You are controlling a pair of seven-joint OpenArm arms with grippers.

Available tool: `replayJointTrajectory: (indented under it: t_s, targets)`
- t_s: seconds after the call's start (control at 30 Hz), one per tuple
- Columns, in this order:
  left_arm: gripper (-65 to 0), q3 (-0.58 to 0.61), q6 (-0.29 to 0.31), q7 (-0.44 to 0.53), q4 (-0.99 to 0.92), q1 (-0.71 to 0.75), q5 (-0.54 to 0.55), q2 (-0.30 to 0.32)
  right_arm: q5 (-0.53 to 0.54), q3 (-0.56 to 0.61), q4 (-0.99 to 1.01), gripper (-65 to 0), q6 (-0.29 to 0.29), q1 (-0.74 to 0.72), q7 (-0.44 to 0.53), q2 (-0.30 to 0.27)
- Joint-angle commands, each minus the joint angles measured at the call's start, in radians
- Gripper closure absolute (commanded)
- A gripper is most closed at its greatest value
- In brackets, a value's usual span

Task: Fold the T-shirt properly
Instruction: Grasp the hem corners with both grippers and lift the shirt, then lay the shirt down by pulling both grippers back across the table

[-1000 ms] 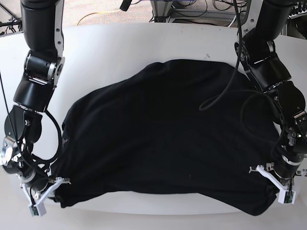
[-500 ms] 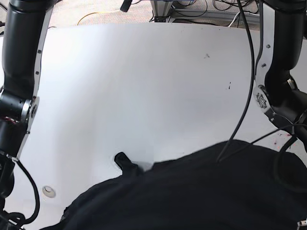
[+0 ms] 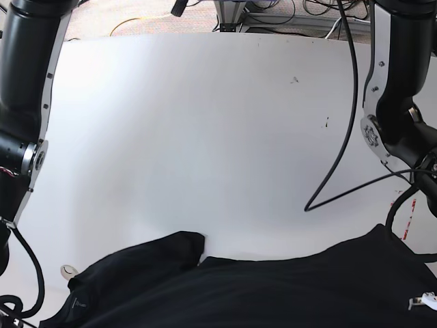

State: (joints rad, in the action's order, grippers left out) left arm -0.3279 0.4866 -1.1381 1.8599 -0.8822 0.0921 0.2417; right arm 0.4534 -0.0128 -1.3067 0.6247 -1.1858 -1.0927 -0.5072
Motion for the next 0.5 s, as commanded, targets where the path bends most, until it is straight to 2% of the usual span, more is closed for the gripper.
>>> replayJointTrajectory:
  t_s: [0.0, 0.17, 0.23, 0.33, 0.47]
  targets:
    - [-0.3, 0.002, -0.004, 0.022, 0.054, 0.024, 0.007, 0.008, -0.009, -0.072, -0.07, 0.0, -0.006, 0.083, 0.01, -0.011]
    - [-0.3, -0.024, 0.005, 0.016, 0.091, 0.203, 0.01, 0.008, -0.009, -0.161, -0.144, 0.0, -0.006, 0.304, 0.0, -0.003]
    - [-0.1, -0.049, 0.048, 0.016, 0.105, 0.295, 0.01, 0.008, -0.009, -0.209, -0.193, 0.0, -0.006, 0.426, 0.001, 0.006]
    - [0.0, -0.073, 0.09, 0.016, 0.114, 0.41, 0.01, 0.008, -0.009, -0.283, -0.259, 0.0, -0.006, 0.582, 0.001, 0.049]
    - [0.0, -0.115, 0.097, 0.017, 0.119, 0.558, 0.011, 0.006, -0.008, -0.359, -0.35, 0.0, -0.006, 0.778, 0.001, 0.088]
